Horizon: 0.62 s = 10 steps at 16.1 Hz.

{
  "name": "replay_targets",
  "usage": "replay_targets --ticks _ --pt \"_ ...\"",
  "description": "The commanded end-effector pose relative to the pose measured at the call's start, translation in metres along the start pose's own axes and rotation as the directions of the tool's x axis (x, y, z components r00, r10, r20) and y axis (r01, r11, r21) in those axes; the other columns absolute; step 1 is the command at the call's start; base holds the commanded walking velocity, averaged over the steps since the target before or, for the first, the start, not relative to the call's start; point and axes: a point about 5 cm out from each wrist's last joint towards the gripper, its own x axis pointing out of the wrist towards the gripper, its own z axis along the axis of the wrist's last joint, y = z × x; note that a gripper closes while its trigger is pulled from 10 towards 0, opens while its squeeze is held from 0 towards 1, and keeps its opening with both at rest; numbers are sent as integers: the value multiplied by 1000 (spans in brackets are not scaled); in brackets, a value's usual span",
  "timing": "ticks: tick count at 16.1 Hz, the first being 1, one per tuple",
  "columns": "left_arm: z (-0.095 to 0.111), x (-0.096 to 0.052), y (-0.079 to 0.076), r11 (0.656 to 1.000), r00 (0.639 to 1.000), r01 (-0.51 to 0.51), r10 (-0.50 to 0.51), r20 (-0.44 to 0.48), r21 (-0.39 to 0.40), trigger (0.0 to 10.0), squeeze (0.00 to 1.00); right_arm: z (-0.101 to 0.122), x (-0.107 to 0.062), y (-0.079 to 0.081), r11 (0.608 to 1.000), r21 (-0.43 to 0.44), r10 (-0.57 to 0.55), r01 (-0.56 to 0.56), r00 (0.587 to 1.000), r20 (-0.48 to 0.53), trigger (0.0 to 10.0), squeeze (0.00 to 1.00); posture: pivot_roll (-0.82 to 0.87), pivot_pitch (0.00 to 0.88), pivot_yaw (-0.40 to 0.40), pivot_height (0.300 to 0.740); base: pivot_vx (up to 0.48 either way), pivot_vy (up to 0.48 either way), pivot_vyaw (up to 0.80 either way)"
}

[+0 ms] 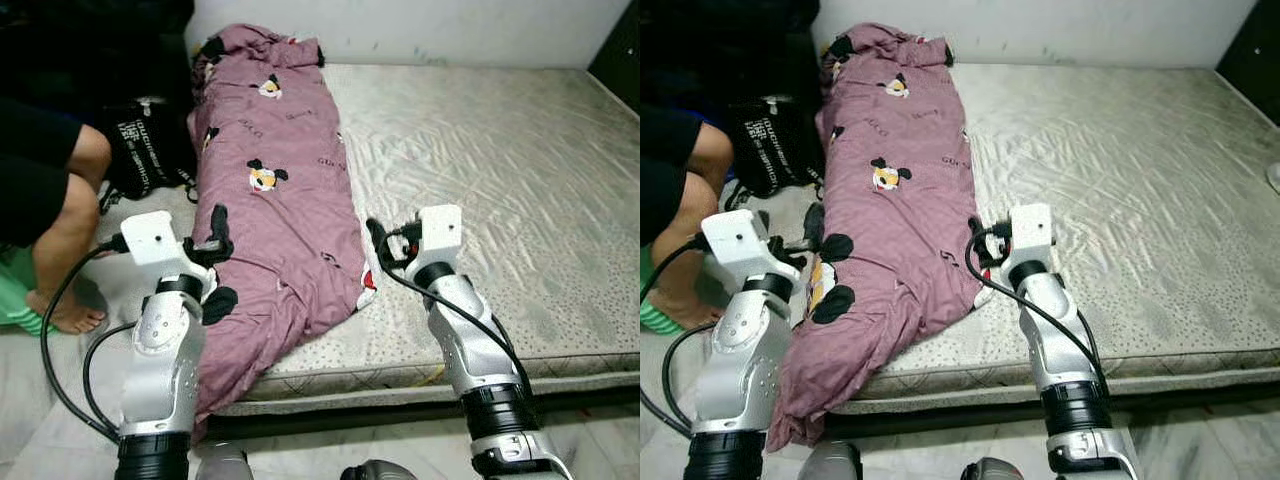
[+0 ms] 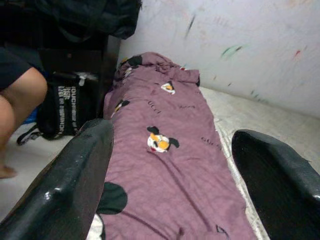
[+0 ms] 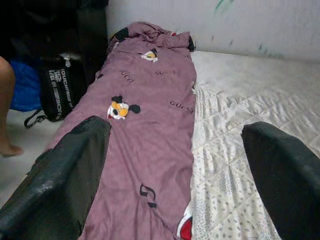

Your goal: Clean up the room

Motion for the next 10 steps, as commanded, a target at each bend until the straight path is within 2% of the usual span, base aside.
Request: replay_targets --ticks 1,10 --pt "3 -1 2 1000 1000 -12 12 7 10 10000 0 2 -1 -1 1000 5 -10 10 1000 5 10000 0 46 66 -55 740 0 0 0" --pt "3 -2 2 1000 1000 -13 13 5 10 10000 0 3 -1 -1 1000 6 -10 10 1000 3 10000 0 46 66 -55 740 0 0 0"
